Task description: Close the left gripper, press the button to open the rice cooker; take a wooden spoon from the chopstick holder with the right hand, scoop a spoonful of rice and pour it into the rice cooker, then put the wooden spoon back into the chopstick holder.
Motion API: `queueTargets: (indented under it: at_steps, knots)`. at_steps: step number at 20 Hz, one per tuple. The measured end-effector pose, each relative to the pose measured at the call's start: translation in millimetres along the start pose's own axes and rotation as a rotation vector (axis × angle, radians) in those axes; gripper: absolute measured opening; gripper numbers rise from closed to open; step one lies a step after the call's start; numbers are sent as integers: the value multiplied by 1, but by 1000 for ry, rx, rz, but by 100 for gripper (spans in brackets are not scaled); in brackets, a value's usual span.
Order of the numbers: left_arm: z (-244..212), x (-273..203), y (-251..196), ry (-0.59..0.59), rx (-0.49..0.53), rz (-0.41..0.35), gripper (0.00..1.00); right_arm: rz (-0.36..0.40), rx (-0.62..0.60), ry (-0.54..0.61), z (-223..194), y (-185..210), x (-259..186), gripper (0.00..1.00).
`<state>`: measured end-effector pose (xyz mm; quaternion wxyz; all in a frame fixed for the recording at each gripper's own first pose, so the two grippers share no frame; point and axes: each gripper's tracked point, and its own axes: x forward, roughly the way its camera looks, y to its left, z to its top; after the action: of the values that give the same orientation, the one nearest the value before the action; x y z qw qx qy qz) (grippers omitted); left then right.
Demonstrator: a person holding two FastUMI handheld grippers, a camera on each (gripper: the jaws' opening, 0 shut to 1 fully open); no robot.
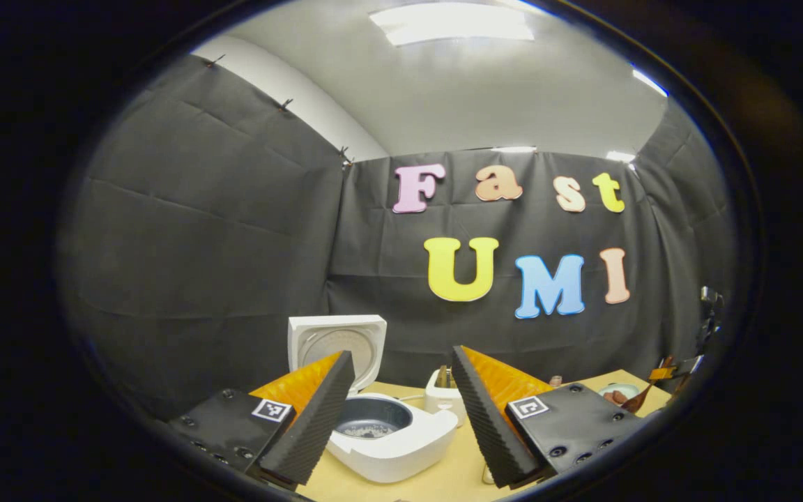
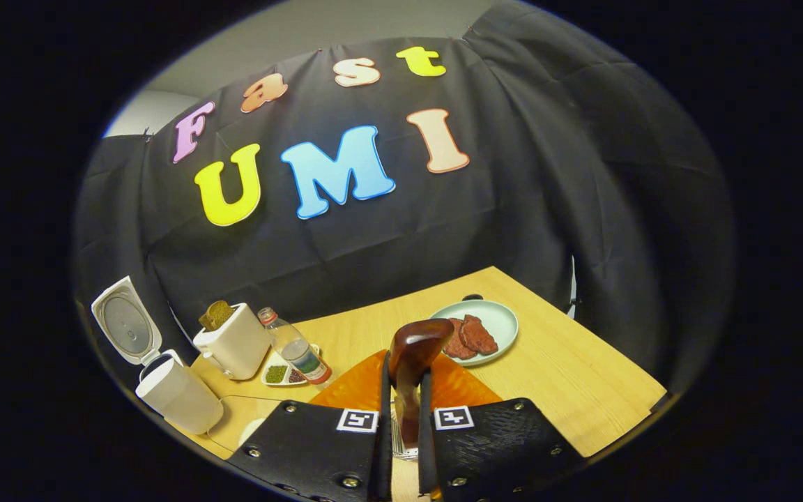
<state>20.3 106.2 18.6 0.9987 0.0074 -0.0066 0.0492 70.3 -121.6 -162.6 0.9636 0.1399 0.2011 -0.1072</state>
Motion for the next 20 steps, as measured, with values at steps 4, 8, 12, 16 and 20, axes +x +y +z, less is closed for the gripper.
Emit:
queueTargets:
  at_steps: [4,8,12,16,20]
  knots:
    - [-11,4,20,13,-26,-1,97,35,-16,-51,23,34,-13,14]
    - [-16,8,43,17,-31,-3,97,86,-25,-65,24,77,-22,15]
    - [-20,11,63,25,-51,-13,97,135,-28,-50,5,118,-22,15]
    - [-20,14,83,25,-17,-14,99,184,-45,-6,-28,153,-17,15]
    - [-23,10,98,33,-4,-6,99,189,-120,42,-67,169,-5,15]
